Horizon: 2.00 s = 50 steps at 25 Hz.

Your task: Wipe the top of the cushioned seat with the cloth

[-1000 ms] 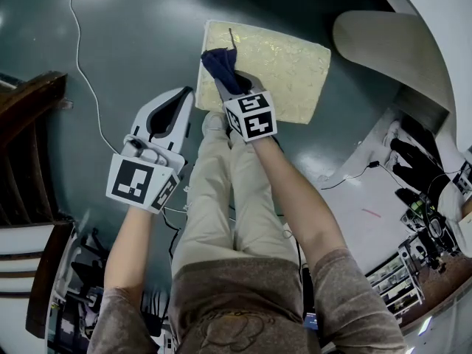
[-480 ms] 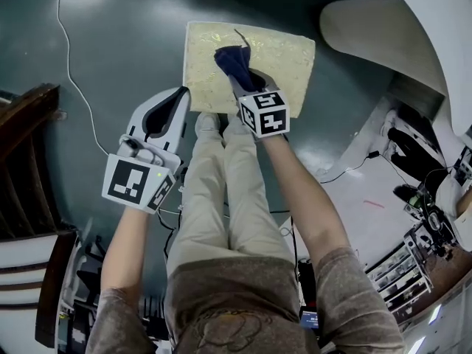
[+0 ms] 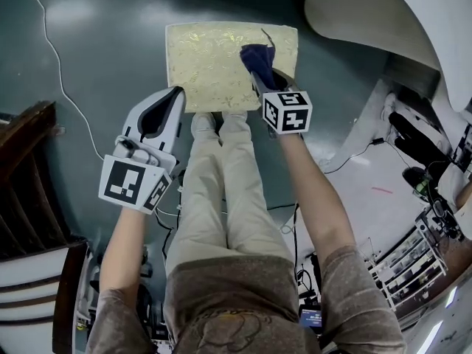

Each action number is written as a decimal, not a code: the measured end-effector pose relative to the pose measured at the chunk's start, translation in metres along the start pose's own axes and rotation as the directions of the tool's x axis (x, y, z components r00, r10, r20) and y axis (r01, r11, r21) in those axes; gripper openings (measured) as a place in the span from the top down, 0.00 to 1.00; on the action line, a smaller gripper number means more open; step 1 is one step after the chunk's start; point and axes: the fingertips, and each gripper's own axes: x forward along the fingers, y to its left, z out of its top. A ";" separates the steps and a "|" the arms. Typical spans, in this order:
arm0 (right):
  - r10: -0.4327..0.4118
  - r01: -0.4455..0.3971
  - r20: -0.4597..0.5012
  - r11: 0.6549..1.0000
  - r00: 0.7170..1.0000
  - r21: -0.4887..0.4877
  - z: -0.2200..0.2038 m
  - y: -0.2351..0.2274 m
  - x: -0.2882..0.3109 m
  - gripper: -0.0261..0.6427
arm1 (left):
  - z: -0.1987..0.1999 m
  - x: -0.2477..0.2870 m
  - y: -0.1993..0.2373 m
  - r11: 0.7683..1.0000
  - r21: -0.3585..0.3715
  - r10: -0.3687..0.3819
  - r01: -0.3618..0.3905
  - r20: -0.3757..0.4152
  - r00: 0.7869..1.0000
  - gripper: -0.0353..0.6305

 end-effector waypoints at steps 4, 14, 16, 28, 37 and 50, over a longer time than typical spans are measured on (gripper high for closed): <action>-0.046 0.046 0.013 0.998 0.999 0.039 -0.003 -0.026 -0.016 0.78 | 0.004 0.002 -0.006 1.000 0.008 -0.021 0.021 -0.006 1.000 0.93; -0.161 0.159 0.012 0.981 0.987 0.111 -0.017 -0.081 -0.042 0.78 | 0.001 0.003 -0.005 0.999 0.017 -0.050 0.050 -0.022 0.999 0.93; -0.190 0.188 0.004 0.973 0.982 0.134 -0.021 -0.091 -0.048 0.78 | 0.000 0.002 -0.005 0.998 0.016 -0.055 0.055 -0.024 0.998 0.93; -0.200 0.192 0.022 0.960 0.980 0.202 -0.033 -0.084 -0.074 0.78 | 0.003 -0.009 -0.001 0.999 -0.005 -0.034 0.033 -0.012 0.999 0.93; -0.032 0.027 0.063 0.996 0.998 0.082 -0.024 0.024 -0.038 0.78 | -0.003 -0.029 0.006 1.000 -0.025 0.017 -0.018 -0.011 1.000 0.93; 0.204 -0.208 -0.042 0.969 0.978 -0.131 -0.053 0.185 0.016 0.78 | -0.005 -0.066 0.023 0.993 -0.059 0.099 -0.098 0.023 0.995 0.93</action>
